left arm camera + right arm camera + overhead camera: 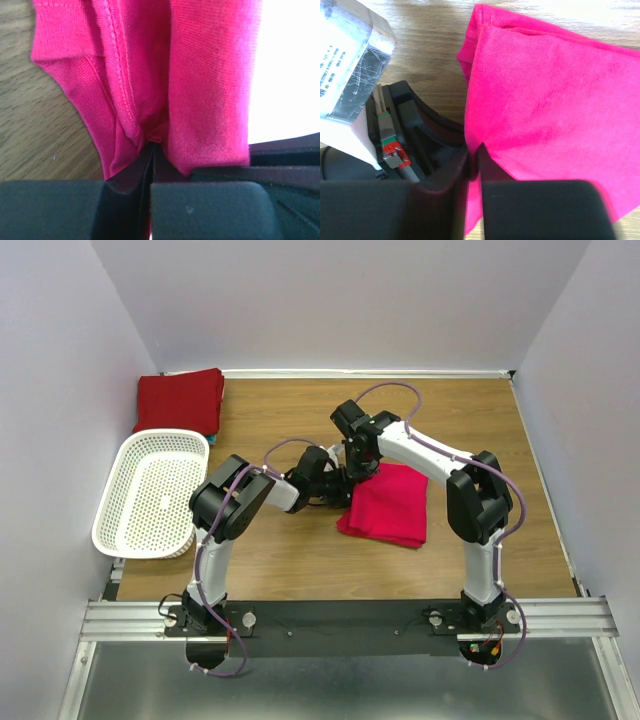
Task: Fold and stack the t-shirts
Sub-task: Fold the tshirt
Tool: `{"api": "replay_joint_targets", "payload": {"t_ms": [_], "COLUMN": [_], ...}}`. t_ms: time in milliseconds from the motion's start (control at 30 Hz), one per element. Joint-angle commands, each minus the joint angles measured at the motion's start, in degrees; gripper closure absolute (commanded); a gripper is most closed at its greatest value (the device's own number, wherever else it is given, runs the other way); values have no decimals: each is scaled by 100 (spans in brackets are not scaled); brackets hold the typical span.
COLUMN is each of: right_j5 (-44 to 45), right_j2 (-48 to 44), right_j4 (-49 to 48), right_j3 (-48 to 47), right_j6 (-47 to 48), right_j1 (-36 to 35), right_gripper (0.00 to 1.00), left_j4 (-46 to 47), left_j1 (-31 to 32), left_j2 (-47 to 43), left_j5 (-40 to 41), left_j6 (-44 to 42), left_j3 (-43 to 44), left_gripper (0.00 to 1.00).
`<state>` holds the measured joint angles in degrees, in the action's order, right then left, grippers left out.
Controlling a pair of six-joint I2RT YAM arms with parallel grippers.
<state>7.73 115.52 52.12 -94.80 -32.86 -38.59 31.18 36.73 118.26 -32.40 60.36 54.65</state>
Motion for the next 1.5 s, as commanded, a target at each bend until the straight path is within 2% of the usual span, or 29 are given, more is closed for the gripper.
{"api": "replay_joint_targets", "payload": {"t_ms": [0, 133, 233, 433, 667, 933, 1267, 1467], "right_j5": [-245, -289, -202, 203, 89, -113, -324, -430], "right_j2": [-214, -643, -1048, -1840, -2482, -2921, -3027, -3027], "right_j4": [-351, -404, -553, -861, -1370, -1792, -2083, -2179], "right_j3": [94, 190, 471, 1243, 2342, 3116, 3433, 3521], "right_j6": [-27, -1, -1, 61, 148, 280, 412, 465], "right_j1": [-105, -105, -114, -26, 281, 677, 941, 985], "right_gripper": [72, 59, 56, 55, 56, 57, 57, 58], "left_j4": [-402, -428, -446, -612, -1192, -1737, -2282, -2580], "left_j1": [45, 27, 36, 27, 27, 27, -60, -149], "left_j2": [180, 110, 49, -83, -400, -768, -1261, -1665], "left_j5": [120, 182, 243, 392, 797, 1271, 1904, 2220], "left_j6": [-147, -147, -138, -182, -349, -463, -586, -648], "left_j3": [-201, -209, -227, -166, -16, 63, -16, -43], "left_gripper": [92, 92, 92, 90, 84, 75, 56, 55]}}
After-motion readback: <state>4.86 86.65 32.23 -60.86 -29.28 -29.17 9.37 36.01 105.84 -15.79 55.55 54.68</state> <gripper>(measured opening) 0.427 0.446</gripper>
